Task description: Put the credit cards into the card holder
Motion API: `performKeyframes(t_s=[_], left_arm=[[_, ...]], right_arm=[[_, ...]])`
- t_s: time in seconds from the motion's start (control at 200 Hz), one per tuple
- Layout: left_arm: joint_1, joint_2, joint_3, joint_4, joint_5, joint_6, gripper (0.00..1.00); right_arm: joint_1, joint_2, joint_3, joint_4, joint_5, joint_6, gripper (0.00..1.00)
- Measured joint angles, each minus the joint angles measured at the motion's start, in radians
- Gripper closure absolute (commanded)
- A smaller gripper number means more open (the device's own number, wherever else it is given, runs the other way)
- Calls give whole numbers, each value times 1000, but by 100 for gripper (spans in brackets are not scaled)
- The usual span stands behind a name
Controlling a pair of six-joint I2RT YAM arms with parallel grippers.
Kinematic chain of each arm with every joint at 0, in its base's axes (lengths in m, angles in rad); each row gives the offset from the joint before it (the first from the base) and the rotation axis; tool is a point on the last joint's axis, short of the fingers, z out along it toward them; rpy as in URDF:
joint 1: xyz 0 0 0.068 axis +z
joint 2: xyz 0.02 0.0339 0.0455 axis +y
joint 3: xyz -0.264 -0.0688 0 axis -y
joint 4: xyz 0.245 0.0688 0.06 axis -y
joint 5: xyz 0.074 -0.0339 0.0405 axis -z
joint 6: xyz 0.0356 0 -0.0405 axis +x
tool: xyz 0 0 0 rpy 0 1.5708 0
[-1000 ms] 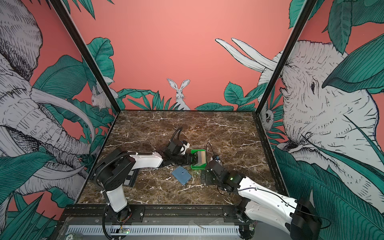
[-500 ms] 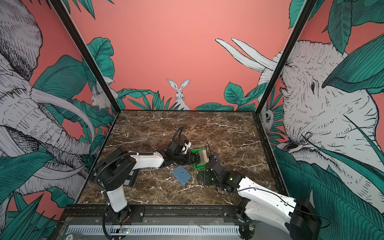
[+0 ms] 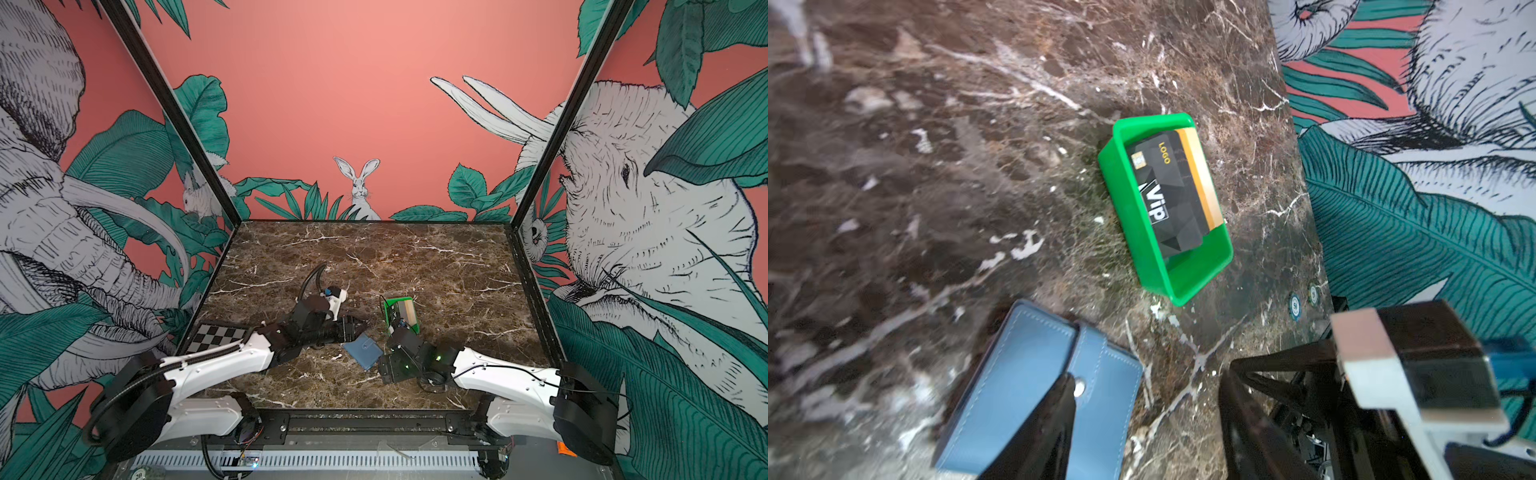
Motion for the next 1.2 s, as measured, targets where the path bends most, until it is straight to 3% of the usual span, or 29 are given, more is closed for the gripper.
performKeyframes(t_s=[0.1, 0.22, 0.39, 0.855, 1.2], left_arm=[[0, -104, -109, 11, -28, -25, 40], [1, -182, -187, 19, -52, -50, 29], [2, -200, -195, 29, -61, -53, 30], [5, -147, -188, 42, -60, -27, 33], [5, -257, -190, -14, -90, -27, 34]], right_arm=[[3, 41, 0, 40, -20, -3, 20], [11, 101, 0, 93, -58, 0, 28], [33, 169, 0, 183, -110, 19, 36], [56, 332, 42, 372, -156, 113, 41], [56, 373, 153, 384, -98, 107, 42]])
